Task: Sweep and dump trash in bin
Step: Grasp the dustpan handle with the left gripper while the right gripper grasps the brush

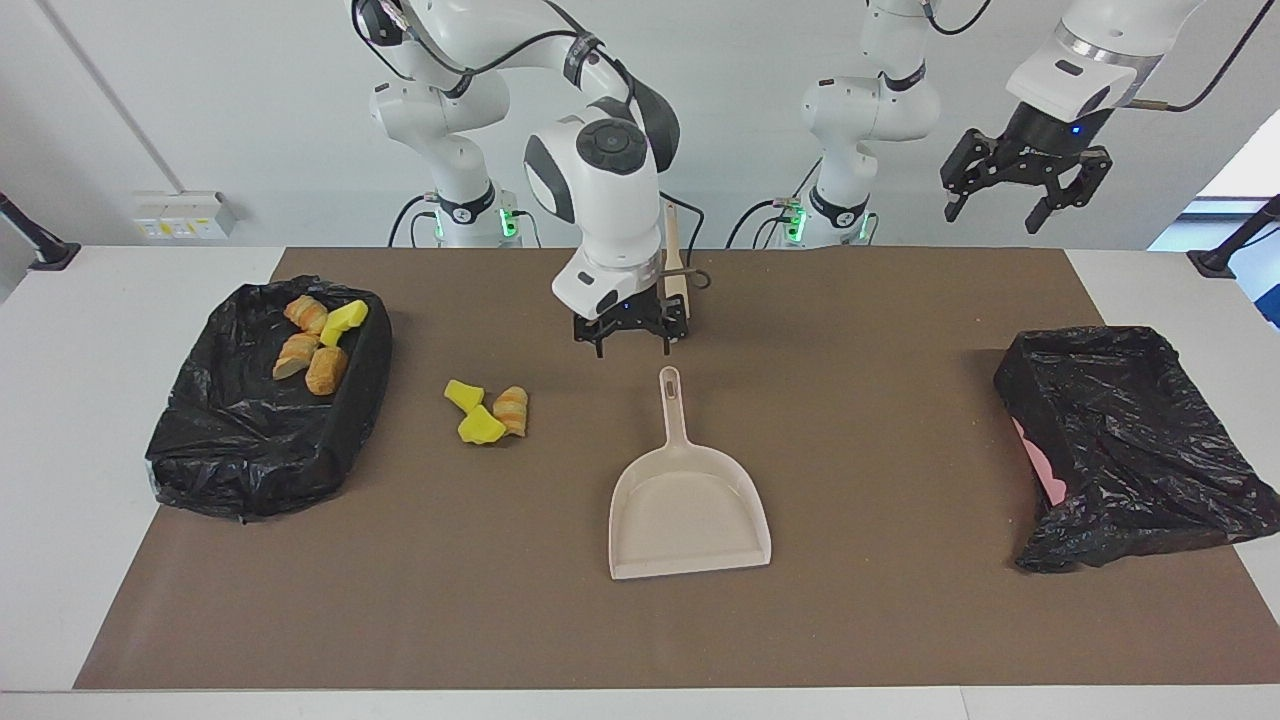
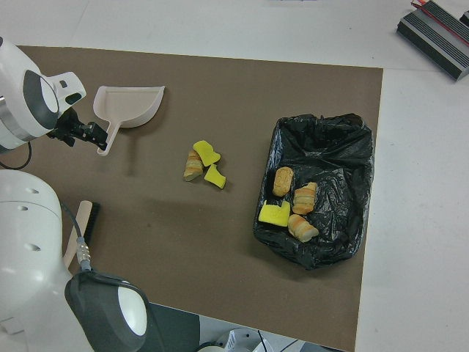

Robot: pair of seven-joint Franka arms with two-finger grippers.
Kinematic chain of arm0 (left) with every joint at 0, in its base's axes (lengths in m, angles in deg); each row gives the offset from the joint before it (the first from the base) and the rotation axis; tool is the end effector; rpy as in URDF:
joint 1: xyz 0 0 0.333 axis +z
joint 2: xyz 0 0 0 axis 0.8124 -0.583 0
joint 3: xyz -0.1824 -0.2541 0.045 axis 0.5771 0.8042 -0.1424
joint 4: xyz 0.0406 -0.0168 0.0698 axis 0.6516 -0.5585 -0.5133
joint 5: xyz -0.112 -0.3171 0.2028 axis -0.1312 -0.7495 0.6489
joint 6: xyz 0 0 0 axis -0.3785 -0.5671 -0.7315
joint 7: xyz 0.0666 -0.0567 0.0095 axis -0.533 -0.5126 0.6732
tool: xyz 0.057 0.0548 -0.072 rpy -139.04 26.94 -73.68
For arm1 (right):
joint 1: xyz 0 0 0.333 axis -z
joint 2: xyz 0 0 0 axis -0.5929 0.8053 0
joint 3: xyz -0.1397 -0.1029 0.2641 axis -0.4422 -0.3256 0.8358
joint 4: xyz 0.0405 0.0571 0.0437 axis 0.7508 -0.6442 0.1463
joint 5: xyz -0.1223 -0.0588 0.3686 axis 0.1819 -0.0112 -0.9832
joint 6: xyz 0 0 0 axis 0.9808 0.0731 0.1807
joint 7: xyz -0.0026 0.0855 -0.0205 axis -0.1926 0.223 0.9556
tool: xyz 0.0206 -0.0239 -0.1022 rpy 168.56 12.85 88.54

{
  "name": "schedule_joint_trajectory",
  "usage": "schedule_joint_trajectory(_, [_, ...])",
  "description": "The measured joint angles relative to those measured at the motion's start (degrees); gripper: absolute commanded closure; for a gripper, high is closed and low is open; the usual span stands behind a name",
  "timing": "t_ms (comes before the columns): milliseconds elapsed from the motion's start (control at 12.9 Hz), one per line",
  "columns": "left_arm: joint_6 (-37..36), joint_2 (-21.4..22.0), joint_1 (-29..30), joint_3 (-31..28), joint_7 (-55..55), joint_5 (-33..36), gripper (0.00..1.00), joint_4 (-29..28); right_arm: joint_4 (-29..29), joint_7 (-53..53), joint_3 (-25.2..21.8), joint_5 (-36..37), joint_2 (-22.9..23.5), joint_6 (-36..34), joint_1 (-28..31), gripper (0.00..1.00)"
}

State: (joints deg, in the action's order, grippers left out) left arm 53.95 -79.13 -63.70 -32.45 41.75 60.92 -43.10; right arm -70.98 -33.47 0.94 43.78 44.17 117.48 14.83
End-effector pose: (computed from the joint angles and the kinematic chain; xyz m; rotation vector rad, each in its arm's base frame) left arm 0.5151 -0.0790 0.6952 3.0749 -0.3514 0.0240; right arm 0.4899 0.3688 0.4820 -3.1141 -0.0248 0.1069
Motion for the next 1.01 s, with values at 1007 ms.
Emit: schedule_joint_trajectory(1007, [24.2,-9.8,-15.1,2.7,18.0,0.0,0.0,-11.1,-36.2,-14.1,0.2,-9.0,-15.7,20.7,-21.0,0.0])
